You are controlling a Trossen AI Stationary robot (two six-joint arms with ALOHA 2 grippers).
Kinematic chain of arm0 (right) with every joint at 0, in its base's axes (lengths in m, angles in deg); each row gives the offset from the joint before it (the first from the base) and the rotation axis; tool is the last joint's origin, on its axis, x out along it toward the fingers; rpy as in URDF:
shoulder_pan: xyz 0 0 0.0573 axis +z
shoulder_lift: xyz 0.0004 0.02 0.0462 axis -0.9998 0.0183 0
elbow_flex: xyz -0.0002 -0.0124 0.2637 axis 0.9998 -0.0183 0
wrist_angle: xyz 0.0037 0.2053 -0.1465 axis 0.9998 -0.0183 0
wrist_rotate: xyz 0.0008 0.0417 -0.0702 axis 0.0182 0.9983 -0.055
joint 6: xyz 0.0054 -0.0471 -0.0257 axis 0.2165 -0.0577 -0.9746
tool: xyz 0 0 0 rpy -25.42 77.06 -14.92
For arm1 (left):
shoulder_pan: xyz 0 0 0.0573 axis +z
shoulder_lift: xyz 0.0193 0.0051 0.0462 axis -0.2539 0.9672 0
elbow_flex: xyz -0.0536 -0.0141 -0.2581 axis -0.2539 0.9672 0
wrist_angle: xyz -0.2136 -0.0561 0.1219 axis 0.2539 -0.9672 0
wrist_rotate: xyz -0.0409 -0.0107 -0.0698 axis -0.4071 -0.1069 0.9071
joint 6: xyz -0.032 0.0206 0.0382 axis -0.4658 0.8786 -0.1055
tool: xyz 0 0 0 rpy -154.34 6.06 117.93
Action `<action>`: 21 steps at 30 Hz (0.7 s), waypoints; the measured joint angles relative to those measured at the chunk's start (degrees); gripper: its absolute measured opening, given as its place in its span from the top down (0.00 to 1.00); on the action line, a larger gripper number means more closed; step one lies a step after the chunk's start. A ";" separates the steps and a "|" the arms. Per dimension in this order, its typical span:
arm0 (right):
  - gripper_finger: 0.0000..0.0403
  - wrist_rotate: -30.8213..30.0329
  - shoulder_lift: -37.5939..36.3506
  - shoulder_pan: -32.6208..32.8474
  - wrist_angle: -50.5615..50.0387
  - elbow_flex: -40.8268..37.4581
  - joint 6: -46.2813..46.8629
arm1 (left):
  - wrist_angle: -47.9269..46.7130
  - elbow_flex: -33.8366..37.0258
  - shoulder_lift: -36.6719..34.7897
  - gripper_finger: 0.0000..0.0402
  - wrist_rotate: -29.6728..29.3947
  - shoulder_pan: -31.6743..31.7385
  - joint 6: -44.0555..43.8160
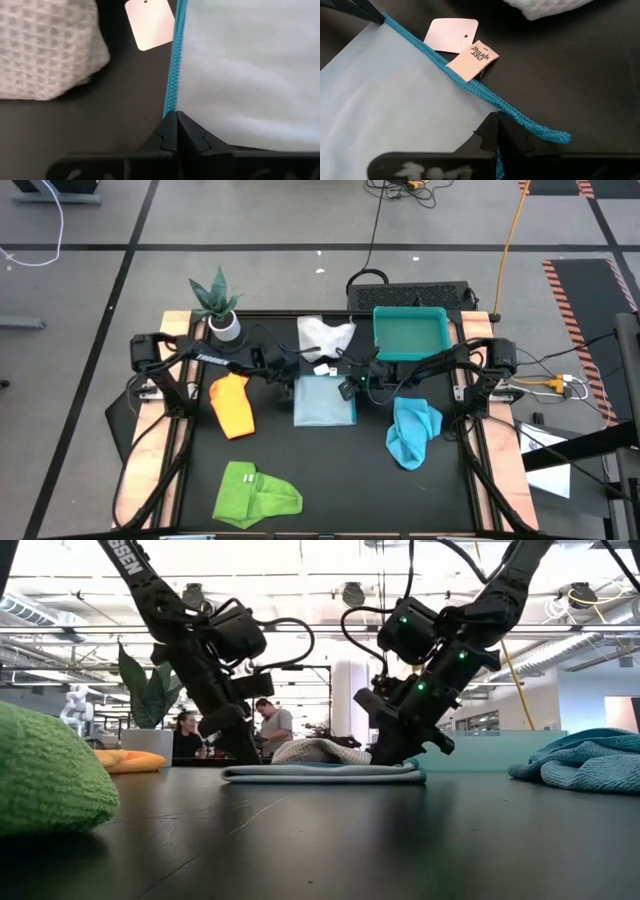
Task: Fold microfiber towels
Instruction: Fold the blue microfiber towel
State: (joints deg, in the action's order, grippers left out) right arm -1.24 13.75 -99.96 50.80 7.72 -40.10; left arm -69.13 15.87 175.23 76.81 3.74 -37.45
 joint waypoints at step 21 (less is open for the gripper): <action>1.00 3.80 -12.13 0.59 -3.16 -0.20 -1.94 | -8.90 -5.71 -9.75 1.00 -3.23 -0.63 -0.60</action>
State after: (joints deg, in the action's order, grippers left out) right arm 2.56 1.62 -99.36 47.64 7.53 -42.05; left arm -78.03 10.16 165.49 73.58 3.12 -38.05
